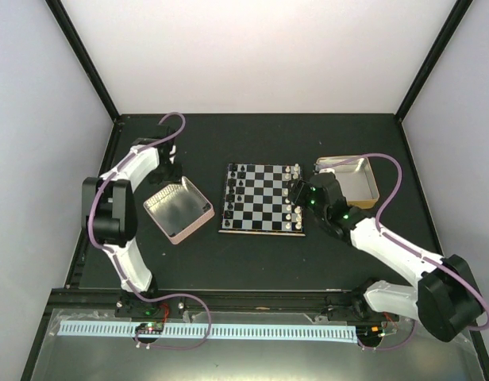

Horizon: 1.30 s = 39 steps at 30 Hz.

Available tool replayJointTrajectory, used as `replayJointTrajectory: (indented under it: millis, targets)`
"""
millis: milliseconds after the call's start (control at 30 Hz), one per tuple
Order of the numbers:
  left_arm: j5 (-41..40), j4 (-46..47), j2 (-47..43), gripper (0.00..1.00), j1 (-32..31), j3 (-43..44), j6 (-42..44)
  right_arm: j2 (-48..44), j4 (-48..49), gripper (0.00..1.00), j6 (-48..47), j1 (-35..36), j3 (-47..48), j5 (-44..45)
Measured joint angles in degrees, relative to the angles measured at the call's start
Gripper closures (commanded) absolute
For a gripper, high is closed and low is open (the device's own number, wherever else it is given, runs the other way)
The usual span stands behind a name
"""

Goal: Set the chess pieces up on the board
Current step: Adjust the storage box at the center of the board.

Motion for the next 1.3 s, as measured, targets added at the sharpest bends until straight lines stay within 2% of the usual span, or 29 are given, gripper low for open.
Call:
replayJointTrajectory:
  millis: [167,367,833,1100,1233,1300]
  targets:
    - [-0.1,-3.1,4.8,0.51,1.1,3.9,2.5,-2.0,0.5,0.29,0.0,-0.1,-0.8,-0.4]
    - [-1.1,-5.7,7.5,0.78,1.4,5.9,4.1,-2.5,0.7,0.28,0.0,-0.2,-1.1,-0.4]
    - [-8.1,-9.4,8.1,0.98,3.3,6.1,3.3,-1.1,0.8,0.28,0.0,-0.3,-1.1,-1.4]
    - [-8.5,-8.9,6.7,0.96,4.9,3.9,0.7,-0.6,1.0,0.29,0.0,-0.3,-0.8,-2.0]
    - [-8.0,-8.8,5.1,0.71,5.6,1.7,-1.2,-0.2,1.0,0.29,0.0,-0.3,-0.7,-2.4]
    - [-7.2,-9.2,4.7,0.65,5.9,0.9,-1.7,-0.1,1.1,0.29,0.0,-0.4,-0.7,-2.6]
